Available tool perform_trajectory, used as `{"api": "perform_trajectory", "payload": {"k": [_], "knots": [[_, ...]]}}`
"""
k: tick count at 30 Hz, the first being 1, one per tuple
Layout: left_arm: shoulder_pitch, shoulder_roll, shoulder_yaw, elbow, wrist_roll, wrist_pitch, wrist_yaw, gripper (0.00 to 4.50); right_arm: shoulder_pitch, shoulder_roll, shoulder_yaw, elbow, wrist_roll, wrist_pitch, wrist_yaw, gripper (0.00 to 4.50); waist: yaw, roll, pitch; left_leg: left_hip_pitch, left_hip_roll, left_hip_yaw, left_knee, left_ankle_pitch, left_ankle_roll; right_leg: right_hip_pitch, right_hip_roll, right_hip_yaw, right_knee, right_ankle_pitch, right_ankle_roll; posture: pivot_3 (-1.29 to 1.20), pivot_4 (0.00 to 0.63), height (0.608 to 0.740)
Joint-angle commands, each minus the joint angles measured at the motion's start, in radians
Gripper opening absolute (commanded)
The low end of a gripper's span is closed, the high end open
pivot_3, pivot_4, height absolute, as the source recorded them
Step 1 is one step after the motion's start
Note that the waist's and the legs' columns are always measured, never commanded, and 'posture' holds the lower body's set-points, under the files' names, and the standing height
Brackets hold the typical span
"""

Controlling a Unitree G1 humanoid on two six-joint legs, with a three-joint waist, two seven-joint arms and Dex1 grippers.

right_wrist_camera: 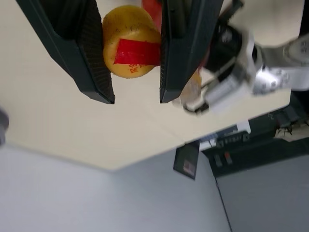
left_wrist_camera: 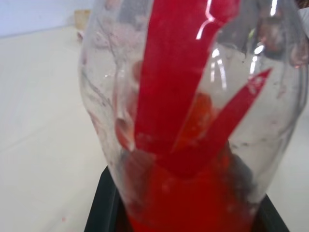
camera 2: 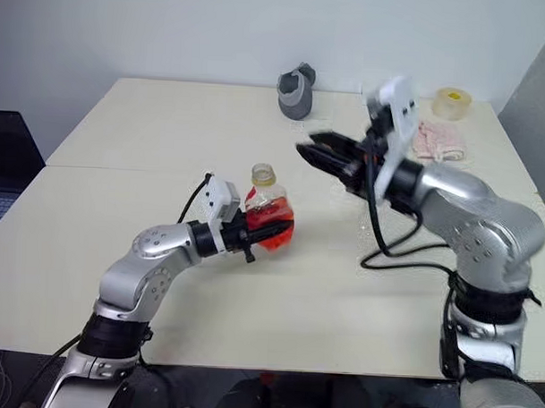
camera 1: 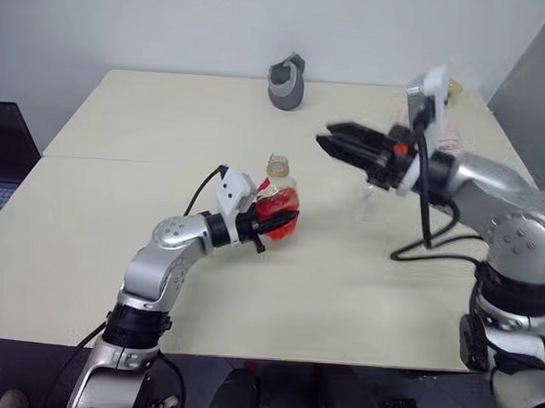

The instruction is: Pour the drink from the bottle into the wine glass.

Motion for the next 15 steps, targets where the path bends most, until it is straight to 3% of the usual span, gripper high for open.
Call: {"api": "perform_trajectory", "payload": {"k": [1,4,10,12,15], "knots": [[-0.005,0.002,0.020,-0.071,-0.027,-0.002,0.001,1.15,0.083,-0.002,-0.059,-0.142,0.088,0.043,-0.086,1.25,-0.001,0.000,0.000,0.000,0.000,0.000,0.000,0.000,0.000,0.000,0.000,0.000,0.000,0.000,0.000,0.00,0.150,0.740],[-0.006,-0.002,0.017,-0.070,-0.028,0.002,0.004,1.15,0.195,-0.009,-0.079,-0.206,0.087,0.034,-0.139,1.25,0.000,0.000,0.000,0.000,0.000,0.000,0.001,0.000,0.000,0.001,0.000,0.000,0.000,0.000,0.001,0.00,0.150,0.740],[0.000,-0.022,0.006,-0.080,-0.028,0.010,0.018,1.15,0.503,-0.043,-0.048,-0.242,-0.122,-0.128,-0.185,1.25,0.002,0.000,0.000,0.001,-0.001,0.001,0.001,-0.001,0.002,0.003,0.002,-0.001,-0.001,0.001,0.002,0.00,0.150,0.740],[0.003,-0.036,-0.005,-0.085,-0.026,0.009,0.028,1.15,0.586,0.025,-0.036,-0.126,-0.267,-0.263,-0.265,1.25,-0.005,0.000,0.000,0.002,-0.001,0.003,0.002,0.000,0.001,0.002,0.002,0.000,-0.001,0.002,0.003,0.00,0.150,0.740],[-0.001,-0.048,-0.011,-0.089,-0.025,0.012,0.034,1.15,0.606,0.138,-0.043,-0.002,-0.367,-0.392,-0.349,1.25,0.001,0.000,0.000,0.004,0.000,0.003,0.002,0.000,0.000,0.004,0.004,0.000,-0.001,0.002,0.004,0.00,0.150,0.740]]}}
